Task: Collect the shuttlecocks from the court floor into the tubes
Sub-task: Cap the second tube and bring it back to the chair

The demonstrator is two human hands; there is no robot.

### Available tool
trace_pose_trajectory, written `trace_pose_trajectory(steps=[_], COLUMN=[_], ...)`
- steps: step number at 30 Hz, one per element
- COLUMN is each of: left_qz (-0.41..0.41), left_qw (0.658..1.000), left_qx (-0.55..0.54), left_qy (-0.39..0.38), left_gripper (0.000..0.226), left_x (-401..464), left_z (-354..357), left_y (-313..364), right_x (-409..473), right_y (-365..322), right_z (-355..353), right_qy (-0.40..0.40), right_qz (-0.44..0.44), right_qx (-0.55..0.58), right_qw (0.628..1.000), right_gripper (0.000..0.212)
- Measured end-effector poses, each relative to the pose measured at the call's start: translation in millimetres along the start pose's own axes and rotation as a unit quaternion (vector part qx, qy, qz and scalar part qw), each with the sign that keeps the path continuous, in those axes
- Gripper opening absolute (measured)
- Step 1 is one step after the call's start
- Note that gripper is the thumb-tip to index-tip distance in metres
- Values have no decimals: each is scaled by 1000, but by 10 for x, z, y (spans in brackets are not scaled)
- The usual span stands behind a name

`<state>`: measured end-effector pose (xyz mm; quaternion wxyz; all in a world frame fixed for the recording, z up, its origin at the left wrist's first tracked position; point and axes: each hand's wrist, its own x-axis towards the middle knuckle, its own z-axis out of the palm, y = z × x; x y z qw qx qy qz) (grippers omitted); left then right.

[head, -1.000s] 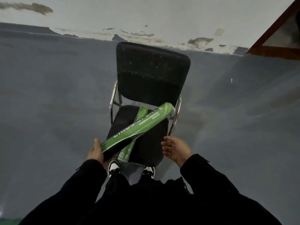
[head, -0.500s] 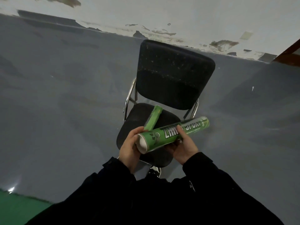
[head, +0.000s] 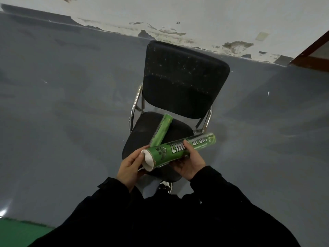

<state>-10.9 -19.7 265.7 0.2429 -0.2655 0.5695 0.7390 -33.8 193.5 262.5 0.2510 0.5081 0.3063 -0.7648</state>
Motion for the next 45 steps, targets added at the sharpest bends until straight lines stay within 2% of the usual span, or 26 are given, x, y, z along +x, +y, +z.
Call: trace_pose_trajectory(steps=[2,3,4,7,8,10,11,12,14,16,17,18,21,22,25,26,30,37,41,45], left_qz=[-27,-61,-104,-158,-155,-154,-157,-156,-158,-162,-164,-159,-146,-158,-169,-158,-141,-138,-114,-104], left_qw=[999,997,992,980,976,954,945,940,939,950,951,953,956,955,944,942,929,886,889,908], left_qx=[27,14,-1,54,99,207,232,241,240,220,224,230,248,245,277,290,343,443,443,405], left_qy=[-29,-54,-78,-110,-116,-151,-169,-184,-187,-152,-133,-113,-63,-59,-60,-61,-21,18,31,34], left_gripper=[24,34,44,44,56,101,112,111,84,54,53,62,122,126,88,85,90,85,84,77], left_x=[-1,10,8,-39,-26,30,52,76,143,272,356,443,835,954,1120,1193,1459,1734,1796,1873], left_z=[-107,-166,-208,-158,-121,-55,-18,12,63,99,101,108,87,105,298,343,450,531,532,454], left_y=[29,15,-2,-32,-61,-104,-133,-168,-251,-419,-515,-623,-1139,-1295,-1486,-1573,-1884,-2044,-2048,-2129], right_x=[20,24,27,80,88,107,115,132,166,189,196,219,266,291,328,334,405,504,548,643], right_y=[-15,-19,-21,29,52,92,105,116,129,141,154,177,297,354,564,613,746,729,672,608], right_z=[-29,-36,-40,-31,-23,-5,-3,-10,-39,-100,-139,-199,-462,-566,-879,-936,-1052,-946,-774,-634], right_qy=[6,5,4,4,5,11,14,15,16,20,27,34,75,84,116,121,136,92,67,51], right_qz=[3,7,11,3,-8,-17,-18,-18,-15,-18,-22,-23,-13,-7,15,23,77,50,22,-13], right_qx=[-22,-31,-47,-105,-117,-131,-140,-148,-158,-166,-174,-174,-177,-171,-138,-134,-158,-158,-138,-108], right_qw=[1000,999,999,995,993,991,990,989,987,986,984,984,981,982,983,983,975,982,988,993], right_gripper=[47,44,45,51,50,49,49,49,46,40,36,36,50,49,35,30,17,28,33,31])
